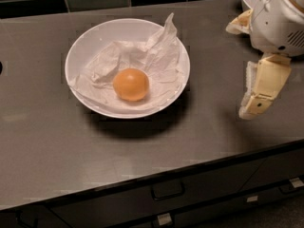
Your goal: Pick orange from white bowl
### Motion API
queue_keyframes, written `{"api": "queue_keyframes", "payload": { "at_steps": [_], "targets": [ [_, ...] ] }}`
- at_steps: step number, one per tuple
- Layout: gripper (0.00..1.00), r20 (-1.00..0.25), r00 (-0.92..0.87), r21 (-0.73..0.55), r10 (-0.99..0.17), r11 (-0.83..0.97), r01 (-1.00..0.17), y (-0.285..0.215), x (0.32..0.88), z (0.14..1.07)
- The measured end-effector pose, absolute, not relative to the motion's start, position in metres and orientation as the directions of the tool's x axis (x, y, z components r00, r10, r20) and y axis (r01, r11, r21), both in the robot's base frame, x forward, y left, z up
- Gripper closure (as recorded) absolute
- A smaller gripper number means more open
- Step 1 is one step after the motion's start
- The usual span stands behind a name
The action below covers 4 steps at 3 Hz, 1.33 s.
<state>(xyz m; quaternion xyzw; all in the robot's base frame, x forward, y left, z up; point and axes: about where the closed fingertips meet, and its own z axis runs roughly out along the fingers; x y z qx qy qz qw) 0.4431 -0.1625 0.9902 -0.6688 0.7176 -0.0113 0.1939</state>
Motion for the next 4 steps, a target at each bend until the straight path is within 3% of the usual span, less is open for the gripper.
{"api": "queue_keyframes", "payload": {
  "at_steps": [4],
  "targets": [
    [0.00,-0.317,0.254,-0.293,-0.914,-0.160,-0.943,-0.032,0.478,0.988]
  ]
}}
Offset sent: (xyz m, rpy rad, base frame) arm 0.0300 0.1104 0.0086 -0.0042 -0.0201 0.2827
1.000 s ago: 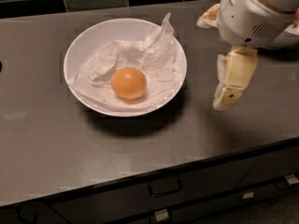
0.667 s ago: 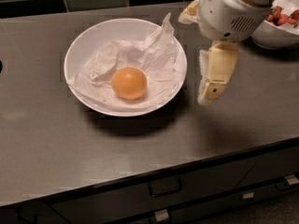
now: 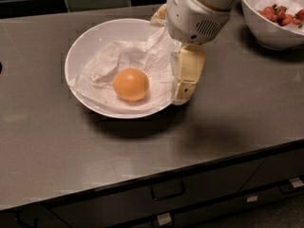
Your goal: Pick orange from white bowl
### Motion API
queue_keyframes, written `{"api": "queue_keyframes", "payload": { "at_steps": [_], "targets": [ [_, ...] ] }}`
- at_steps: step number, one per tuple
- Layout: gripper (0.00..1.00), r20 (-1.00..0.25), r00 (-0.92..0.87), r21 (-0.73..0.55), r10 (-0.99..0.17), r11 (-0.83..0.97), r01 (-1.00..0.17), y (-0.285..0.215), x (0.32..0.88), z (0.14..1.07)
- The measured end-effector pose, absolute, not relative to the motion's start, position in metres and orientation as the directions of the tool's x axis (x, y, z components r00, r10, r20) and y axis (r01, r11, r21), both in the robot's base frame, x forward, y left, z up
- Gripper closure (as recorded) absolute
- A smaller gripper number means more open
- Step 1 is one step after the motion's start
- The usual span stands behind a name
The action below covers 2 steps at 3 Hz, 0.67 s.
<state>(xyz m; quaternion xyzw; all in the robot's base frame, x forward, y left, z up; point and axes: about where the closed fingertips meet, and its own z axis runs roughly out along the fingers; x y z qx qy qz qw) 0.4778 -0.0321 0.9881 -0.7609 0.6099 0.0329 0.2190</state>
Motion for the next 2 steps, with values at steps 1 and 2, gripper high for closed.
{"api": "queue_keyframes", "payload": {
  "at_steps": [1,2],
  "targets": [
    [0.00,-0.324,0.249,-0.292,-0.913,-0.153,-0.944,-0.031,0.480,0.987],
    [0.00,-0.342,0.214,-0.261,-0.915,-0.127,-0.957,-0.030,0.492,0.977]
  ]
}}
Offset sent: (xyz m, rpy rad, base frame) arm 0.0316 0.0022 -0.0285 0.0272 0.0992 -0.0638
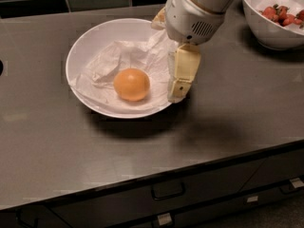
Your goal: Pick orange from white bowl
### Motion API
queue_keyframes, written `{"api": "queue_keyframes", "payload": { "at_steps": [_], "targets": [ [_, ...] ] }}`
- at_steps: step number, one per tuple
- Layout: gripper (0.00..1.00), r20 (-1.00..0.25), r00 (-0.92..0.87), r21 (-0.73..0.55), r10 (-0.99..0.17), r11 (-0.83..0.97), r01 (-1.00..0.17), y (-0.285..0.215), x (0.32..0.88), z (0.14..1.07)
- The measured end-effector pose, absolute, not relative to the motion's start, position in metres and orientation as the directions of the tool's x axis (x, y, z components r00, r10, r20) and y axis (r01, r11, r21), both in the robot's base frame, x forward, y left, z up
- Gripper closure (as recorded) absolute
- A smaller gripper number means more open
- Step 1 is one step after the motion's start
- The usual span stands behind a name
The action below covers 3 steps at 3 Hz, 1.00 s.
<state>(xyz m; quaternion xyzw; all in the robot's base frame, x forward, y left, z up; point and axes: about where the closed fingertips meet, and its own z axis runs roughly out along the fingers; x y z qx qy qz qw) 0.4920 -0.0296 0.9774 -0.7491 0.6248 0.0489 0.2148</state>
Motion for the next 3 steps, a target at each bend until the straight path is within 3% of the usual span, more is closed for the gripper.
{"api": "queue_keyframes", "payload": {
  "at_steps": [3],
  "targets": [
    [0.00,-0.406,0.207,-0.140,-0.890,-0.163,-0.977,0.006,0.528,0.924]
  ]
}}
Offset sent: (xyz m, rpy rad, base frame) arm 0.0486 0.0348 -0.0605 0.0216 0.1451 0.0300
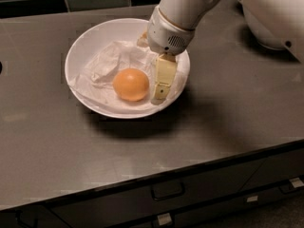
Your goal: Pick orange from white bowl
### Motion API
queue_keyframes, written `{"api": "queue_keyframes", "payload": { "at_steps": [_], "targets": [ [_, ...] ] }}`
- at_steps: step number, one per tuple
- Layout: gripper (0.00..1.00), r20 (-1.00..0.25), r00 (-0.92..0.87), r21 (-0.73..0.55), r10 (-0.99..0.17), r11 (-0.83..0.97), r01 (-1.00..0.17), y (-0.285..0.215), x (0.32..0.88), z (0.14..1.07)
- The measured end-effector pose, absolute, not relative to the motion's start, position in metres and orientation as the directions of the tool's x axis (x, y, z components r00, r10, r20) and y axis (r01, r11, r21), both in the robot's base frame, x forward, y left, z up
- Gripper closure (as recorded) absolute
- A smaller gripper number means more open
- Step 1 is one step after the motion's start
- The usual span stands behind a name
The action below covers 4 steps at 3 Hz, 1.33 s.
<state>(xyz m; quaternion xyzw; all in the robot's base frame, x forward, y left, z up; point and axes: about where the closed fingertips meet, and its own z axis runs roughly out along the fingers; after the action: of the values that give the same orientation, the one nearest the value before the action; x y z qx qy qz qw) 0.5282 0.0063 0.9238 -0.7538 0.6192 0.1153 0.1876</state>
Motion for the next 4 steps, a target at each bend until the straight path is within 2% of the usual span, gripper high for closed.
{"api": "queue_keyframes", "payload": {
  "at_steps": [1,2,4],
  "targets": [
    [0.00,-0.406,0.207,-0.140,-0.890,-0.163,-0.977,0.0063,0.5282,0.9238],
    [0.10,-0.405,0.207,-0.140,-0.890,-0.163,-0.977,0.0068,0.5285,0.9237],
    [0.20,-0.406,0.196,-0.138,-0.893,-0.152,-0.979,0.0108,0.5341,0.9203]
  ]
}}
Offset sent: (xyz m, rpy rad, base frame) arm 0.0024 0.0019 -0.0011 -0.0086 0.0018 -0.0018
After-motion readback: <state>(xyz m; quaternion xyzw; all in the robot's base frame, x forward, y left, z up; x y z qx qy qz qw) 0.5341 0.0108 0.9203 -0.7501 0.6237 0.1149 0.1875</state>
